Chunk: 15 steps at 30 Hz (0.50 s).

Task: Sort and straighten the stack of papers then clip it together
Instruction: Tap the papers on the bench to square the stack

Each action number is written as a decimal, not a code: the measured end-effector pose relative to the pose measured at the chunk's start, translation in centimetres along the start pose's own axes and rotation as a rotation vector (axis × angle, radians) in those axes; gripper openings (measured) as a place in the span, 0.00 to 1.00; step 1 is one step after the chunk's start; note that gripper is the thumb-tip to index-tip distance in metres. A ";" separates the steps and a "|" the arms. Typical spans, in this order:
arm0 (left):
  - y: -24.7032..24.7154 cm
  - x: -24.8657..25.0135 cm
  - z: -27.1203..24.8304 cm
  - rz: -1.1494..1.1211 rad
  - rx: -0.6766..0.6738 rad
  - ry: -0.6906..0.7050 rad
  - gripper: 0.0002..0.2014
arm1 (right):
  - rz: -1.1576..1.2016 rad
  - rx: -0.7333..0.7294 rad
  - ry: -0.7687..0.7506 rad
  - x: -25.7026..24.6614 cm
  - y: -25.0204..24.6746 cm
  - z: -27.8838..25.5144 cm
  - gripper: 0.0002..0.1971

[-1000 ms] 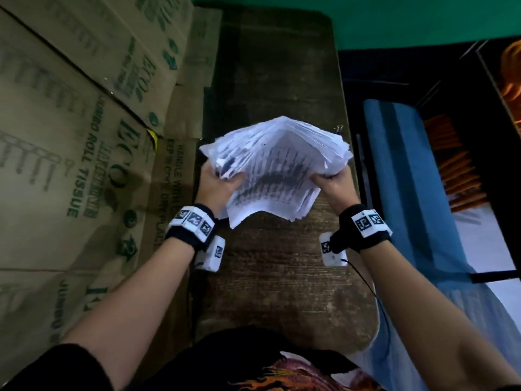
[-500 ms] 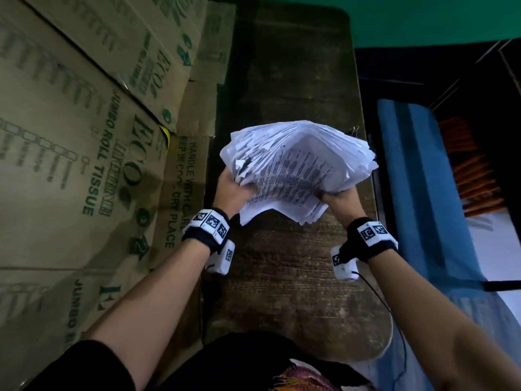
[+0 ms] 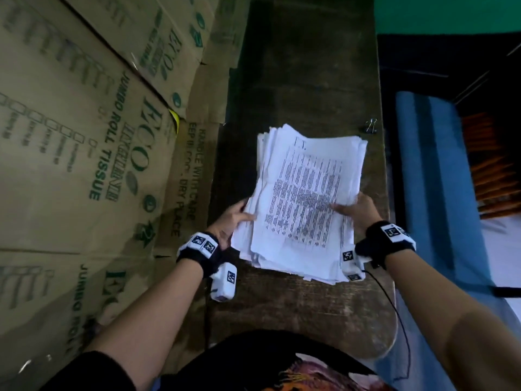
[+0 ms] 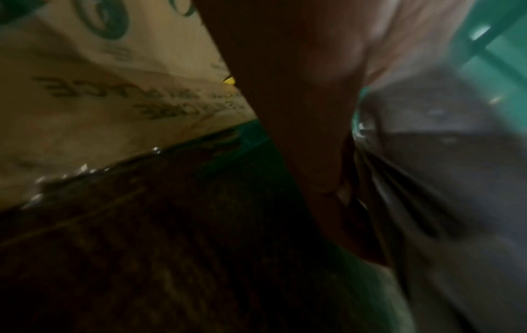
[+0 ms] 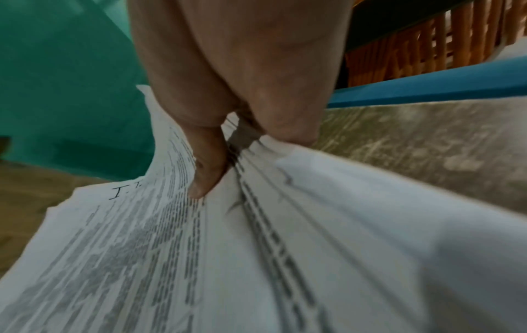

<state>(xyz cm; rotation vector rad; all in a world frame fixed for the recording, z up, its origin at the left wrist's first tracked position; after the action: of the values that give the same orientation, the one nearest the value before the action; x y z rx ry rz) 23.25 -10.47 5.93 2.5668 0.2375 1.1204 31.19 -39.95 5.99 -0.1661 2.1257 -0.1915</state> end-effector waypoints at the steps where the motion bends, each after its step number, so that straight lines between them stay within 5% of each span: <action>1: -0.3 -1.1 0.3 -0.046 0.015 -0.030 0.25 | -0.030 0.001 0.039 1.1 0.1 0.5 0.16; 8: -3.7 -5.6 0.7 0.106 0.469 -0.088 0.18 | -0.450 -0.013 0.183 5.8 0.1 2.2 0.27; 11: -4.7 -5.6 0.6 0.407 0.495 -0.049 0.13 | -0.655 -0.066 0.160 5.3 0.4 2.0 0.31; 15: -4.4 -5.1 0.0 0.635 0.473 0.043 0.16 | -1.384 -0.127 0.104 1.0 0.7 0.5 0.28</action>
<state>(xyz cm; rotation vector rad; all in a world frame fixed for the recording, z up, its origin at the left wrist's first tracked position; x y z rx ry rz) 19.77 -7.77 0.85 3.1539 -0.3827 1.4707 31.09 -39.53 4.80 -1.7011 1.7556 -0.8567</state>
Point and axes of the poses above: each hand's wrist, its own z-axis towards the middle knuckle, its own y-axis out of the palm, x = y × z, the point moved 7 cm from there along z, towards the middle knuckle, and after that the axes turned 1 degree about x, right-handed, at the moved point
